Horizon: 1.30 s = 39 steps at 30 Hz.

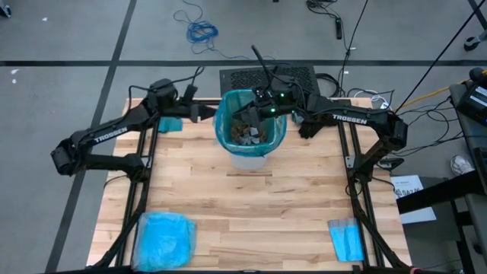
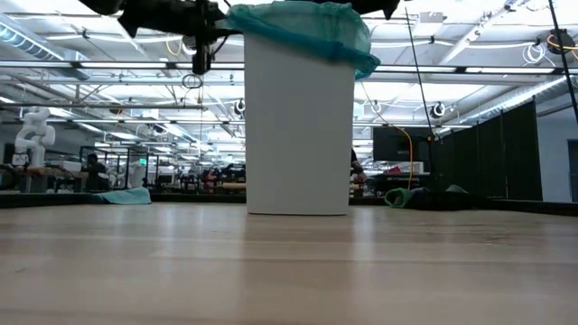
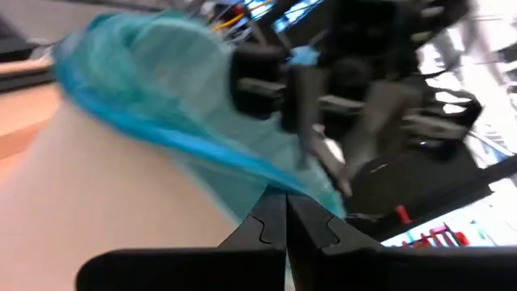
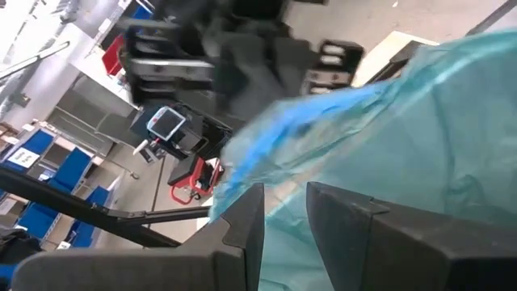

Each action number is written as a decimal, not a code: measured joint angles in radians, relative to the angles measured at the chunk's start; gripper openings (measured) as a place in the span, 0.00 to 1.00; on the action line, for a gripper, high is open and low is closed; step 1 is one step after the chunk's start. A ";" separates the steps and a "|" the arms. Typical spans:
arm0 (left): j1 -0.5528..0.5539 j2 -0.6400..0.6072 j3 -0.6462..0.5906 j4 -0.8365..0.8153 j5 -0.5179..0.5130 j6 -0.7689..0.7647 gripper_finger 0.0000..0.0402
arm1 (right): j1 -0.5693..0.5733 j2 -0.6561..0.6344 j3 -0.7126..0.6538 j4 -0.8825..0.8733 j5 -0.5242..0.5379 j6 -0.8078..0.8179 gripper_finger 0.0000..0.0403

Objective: Place trash/remove bag and relplace
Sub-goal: Remove the blue trash bag from the trash bin

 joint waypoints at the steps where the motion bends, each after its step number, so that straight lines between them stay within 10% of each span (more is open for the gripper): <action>1: -0.005 -0.004 0.000 0.021 0.006 -0.001 0.00 | 0.000 0.000 0.000 -0.002 0.000 0.000 0.21; 39: -0.056 0.037 0.036 0.167 0.031 -0.053 0.00 | 0.006 0.072 0.000 0.069 -0.087 0.019 0.21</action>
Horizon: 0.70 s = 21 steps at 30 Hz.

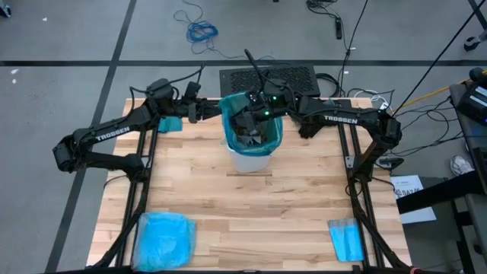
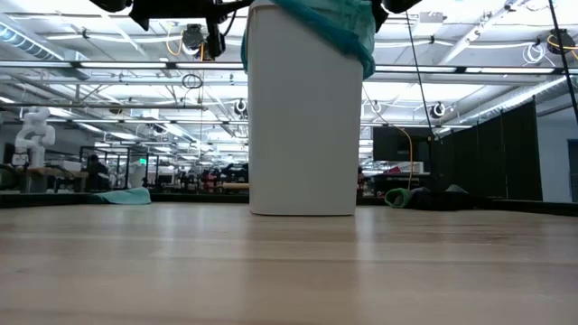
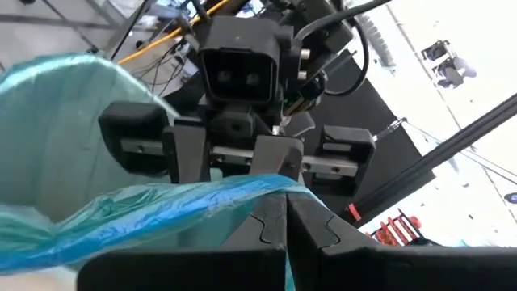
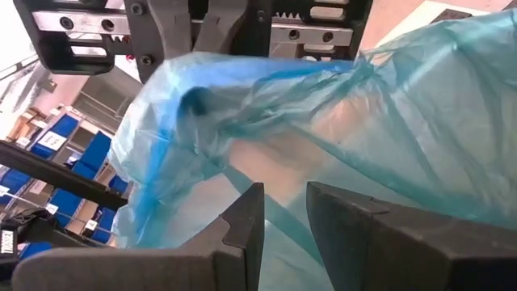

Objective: Place trash/remove bag and relplace
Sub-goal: Remove the blue trash bag from the trash bin

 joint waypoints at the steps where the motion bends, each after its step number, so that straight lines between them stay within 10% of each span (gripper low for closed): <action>1: 0.000 0.000 0.000 -0.012 0.015 0.000 0.00 | 0.000 0.000 0.000 0.000 0.000 0.000 0.21; 21: 0.017 -0.187 0.001 -0.517 -0.005 0.125 0.00 | -0.014 -0.052 0.000 0.022 -0.010 -0.016 0.21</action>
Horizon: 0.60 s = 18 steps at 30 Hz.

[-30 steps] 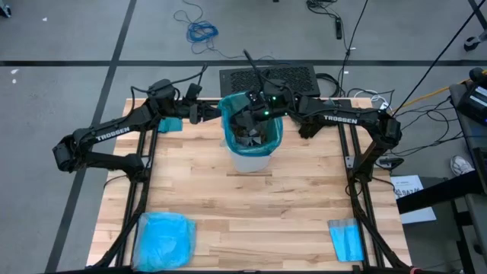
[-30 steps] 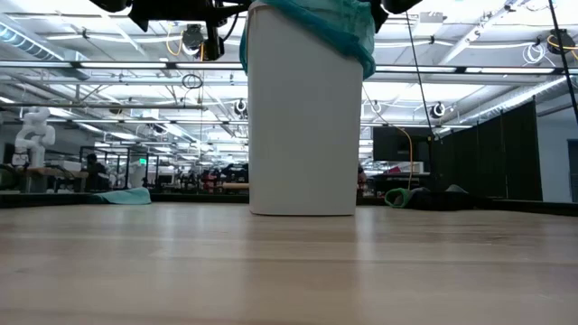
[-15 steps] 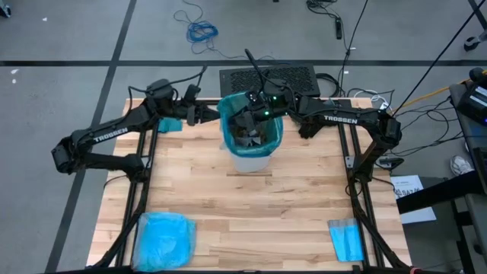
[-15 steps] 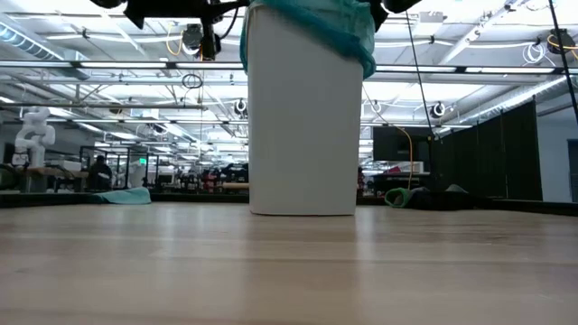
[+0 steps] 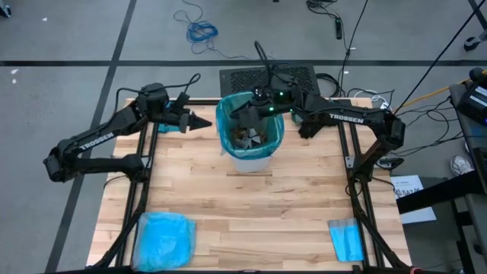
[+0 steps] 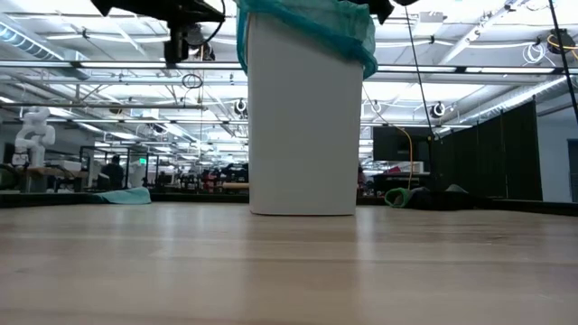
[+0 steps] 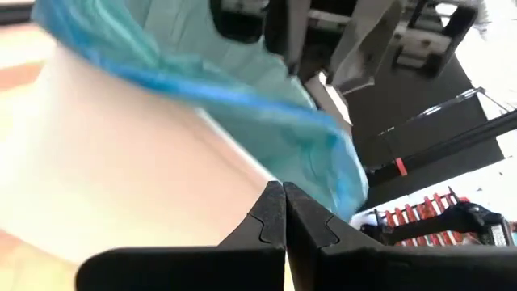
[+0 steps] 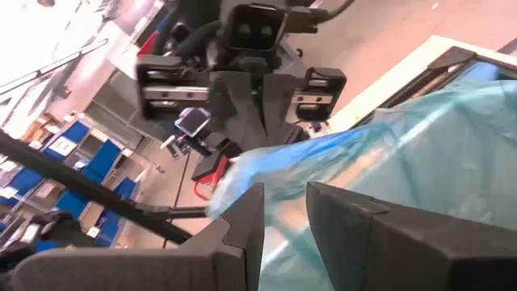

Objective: Place trash/remove bag and relplace
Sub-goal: Remove the blue trash bag from the trash bin

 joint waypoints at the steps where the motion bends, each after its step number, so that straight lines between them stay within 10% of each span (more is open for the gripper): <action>1: -0.005 -0.010 0.000 -0.009 0.007 0.006 0.00 | 0.000 -0.005 0.000 0.000 -0.013 0.000 0.21; 18: -0.111 0.077 -0.001 0.275 -0.019 0.012 0.00 | 0.033 -0.016 0.000 0.066 -0.090 0.072 0.21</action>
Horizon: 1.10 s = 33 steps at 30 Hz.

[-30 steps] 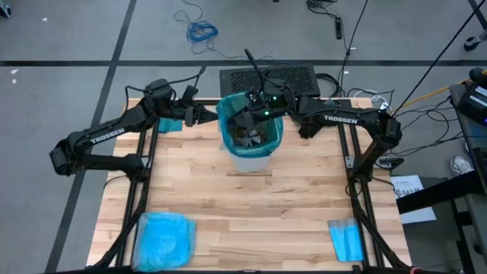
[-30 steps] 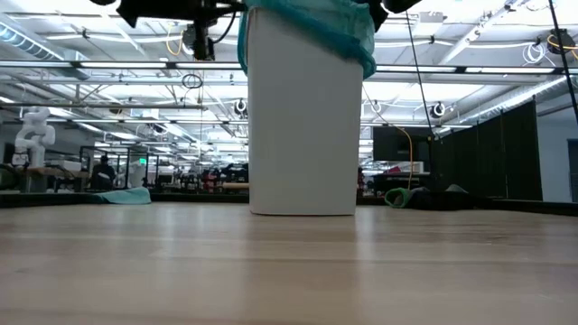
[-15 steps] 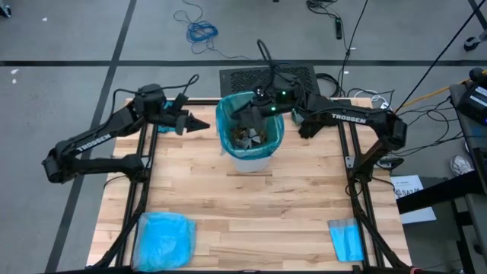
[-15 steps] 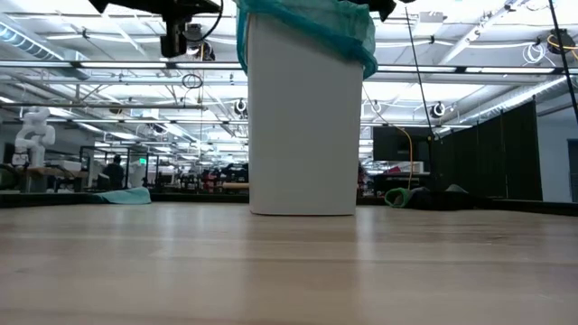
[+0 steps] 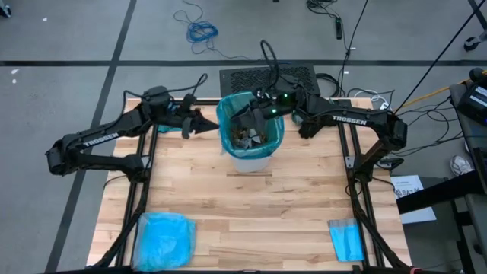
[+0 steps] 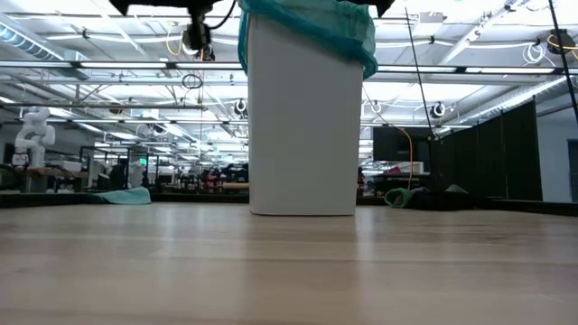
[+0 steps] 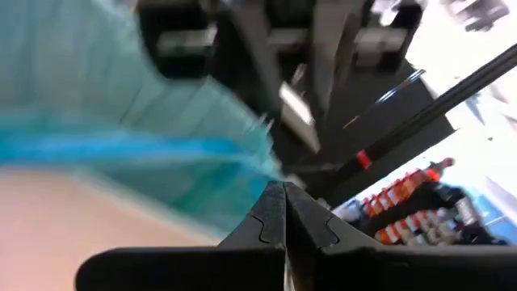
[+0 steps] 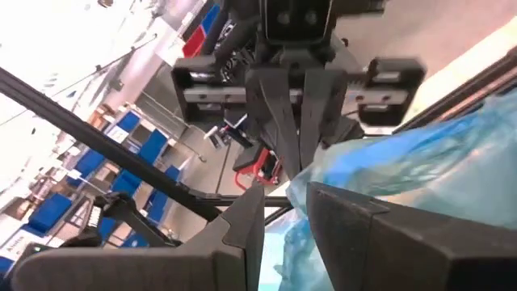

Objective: Place trash/remove bag and relplace
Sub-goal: Remove the blue trash bag from the trash bin

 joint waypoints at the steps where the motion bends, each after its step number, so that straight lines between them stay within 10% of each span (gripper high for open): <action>1: -0.001 0.014 0.000 0.048 0.008 -0.011 0.00 | 0.000 0.000 0.000 -0.008 0.000 0.004 0.21; 18: -0.018 0.046 0.000 0.254 0.079 -0.063 0.00 | -0.014 0.002 0.000 -0.090 0.057 -0.030 0.21; 33: -0.082 -0.141 0.000 -0.337 -0.148 0.074 0.00 | 0.002 0.002 0.000 -0.090 0.048 -0.032 0.21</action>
